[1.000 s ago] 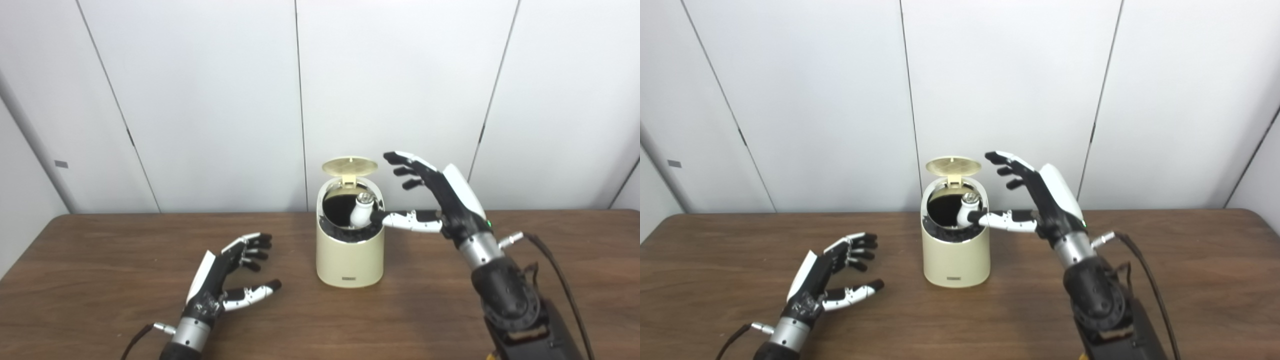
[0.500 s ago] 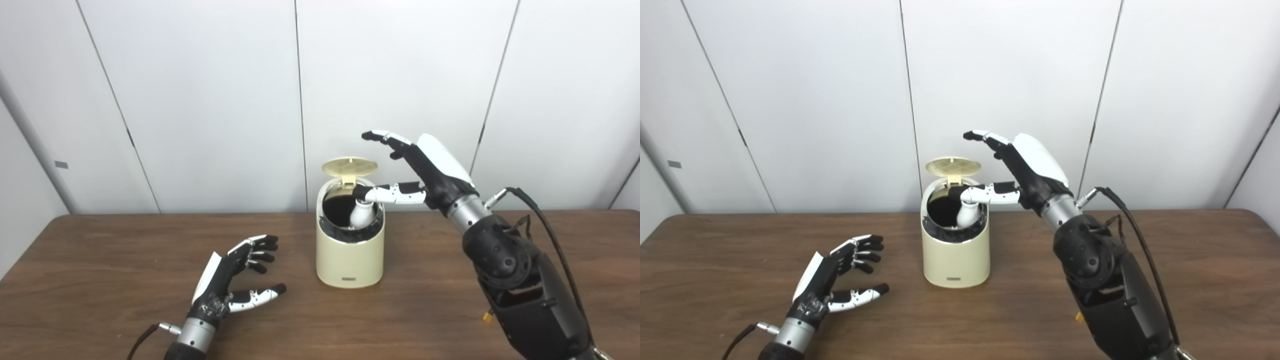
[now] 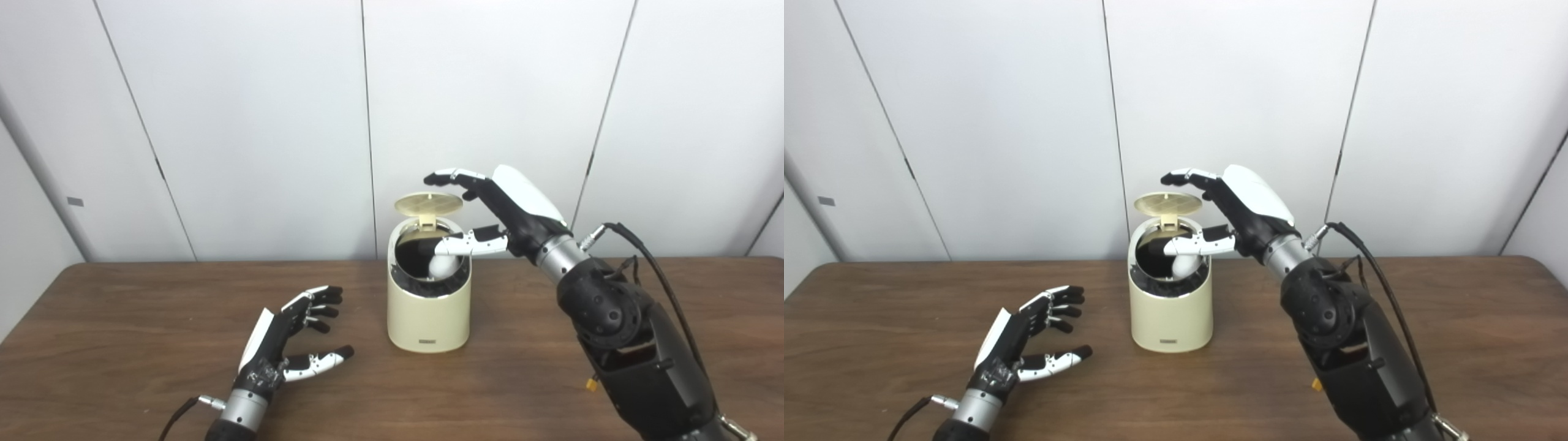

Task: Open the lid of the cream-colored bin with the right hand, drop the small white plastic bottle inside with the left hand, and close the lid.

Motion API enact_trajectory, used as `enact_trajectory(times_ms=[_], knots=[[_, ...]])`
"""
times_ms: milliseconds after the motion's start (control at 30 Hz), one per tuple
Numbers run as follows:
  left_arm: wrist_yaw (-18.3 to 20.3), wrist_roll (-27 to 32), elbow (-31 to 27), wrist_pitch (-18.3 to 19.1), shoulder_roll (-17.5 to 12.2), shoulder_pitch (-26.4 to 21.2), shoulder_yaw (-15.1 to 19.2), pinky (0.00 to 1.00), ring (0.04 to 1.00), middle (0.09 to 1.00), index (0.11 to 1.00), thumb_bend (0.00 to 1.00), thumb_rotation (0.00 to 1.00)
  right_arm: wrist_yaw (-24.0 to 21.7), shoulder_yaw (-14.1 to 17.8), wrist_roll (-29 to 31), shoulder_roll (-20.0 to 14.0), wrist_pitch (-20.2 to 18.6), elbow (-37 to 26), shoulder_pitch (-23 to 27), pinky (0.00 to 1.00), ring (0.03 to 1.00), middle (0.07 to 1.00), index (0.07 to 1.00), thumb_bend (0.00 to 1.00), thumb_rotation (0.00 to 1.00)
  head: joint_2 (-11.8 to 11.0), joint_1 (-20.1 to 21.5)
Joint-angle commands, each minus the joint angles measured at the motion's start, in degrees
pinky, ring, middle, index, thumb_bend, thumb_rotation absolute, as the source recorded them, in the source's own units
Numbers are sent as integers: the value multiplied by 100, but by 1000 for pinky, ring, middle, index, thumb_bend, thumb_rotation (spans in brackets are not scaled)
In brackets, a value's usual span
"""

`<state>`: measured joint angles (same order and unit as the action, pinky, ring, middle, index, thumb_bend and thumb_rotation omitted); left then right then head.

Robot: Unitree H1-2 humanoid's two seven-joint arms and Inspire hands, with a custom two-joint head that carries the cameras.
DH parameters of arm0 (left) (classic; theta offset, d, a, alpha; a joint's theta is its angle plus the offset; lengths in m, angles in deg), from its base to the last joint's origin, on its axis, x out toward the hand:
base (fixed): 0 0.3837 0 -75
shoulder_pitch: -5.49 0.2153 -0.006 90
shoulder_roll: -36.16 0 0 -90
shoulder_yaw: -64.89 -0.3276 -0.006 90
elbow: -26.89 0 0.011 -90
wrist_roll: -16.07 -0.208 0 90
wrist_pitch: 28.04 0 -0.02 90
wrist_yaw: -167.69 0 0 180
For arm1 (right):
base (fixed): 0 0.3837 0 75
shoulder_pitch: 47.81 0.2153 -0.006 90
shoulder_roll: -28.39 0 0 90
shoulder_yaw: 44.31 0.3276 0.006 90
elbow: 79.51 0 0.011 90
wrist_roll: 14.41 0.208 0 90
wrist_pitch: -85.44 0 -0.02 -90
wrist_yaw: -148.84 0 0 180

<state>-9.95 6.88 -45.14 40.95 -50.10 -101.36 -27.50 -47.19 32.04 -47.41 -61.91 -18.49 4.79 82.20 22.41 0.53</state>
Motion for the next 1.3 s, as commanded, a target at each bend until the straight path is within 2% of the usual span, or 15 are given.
enact_trajectory(times_ms=[0,133,333,433,567,800,933,1100,1267], knots=[[-72,-3,-61,-54,45,-19,10,611,717,773,794,648,0,12,3,-59,-105,145,-209,266,747,851,793,735,671,545,12,-2],[-66,-8,-101,-22,67,-3,6,612,722,776,797,646,0,-56,-5,-98,-102,84,-279,227,760,863,784,722,681,551,32,-25],[-80,-23,-141,12,102,13,18,606,724,780,798,647,3,-92,-61,-150,-207,290,-258,184,735,844,762,723,679,569,78,-68],[-96,-46,-150,7,107,7,24,607,729,782,798,644,15,-171,-111,-377,-263,90,-399,172,735,840,762,726,678,567,126,-86],[-106,-71,-184,31,111,5,30,611,728,782,796,635,4,-403,-153,-598,-334,-122,-589,187,783,862,771,738,672,563,177,-138],[-147,-63,-264,209,231,36,54,611,719,784,794,653,0,-592,-153,-620,-427,-68,-666,181,768,852,762,736,677,547,251,-188],[-160,-133,-277,160,268,17,9,589,704,776,788,645,2,-701,-183,-645,-445,-40,-706,130,775,860,761,737,691,535,254,-198],[-162,-183,-359,249,293,17,-4,586,706,774,789,648,19,-840,-318,-749,-486,16,-739,99,751,868,757,742,686,517,305,-220],[-187,-270,-375,326,292,16,-15,597,707,772,787,651,24,-872,-386,-662,-511,176,-701,70,768,879,754,738,702,500,345,-252]])
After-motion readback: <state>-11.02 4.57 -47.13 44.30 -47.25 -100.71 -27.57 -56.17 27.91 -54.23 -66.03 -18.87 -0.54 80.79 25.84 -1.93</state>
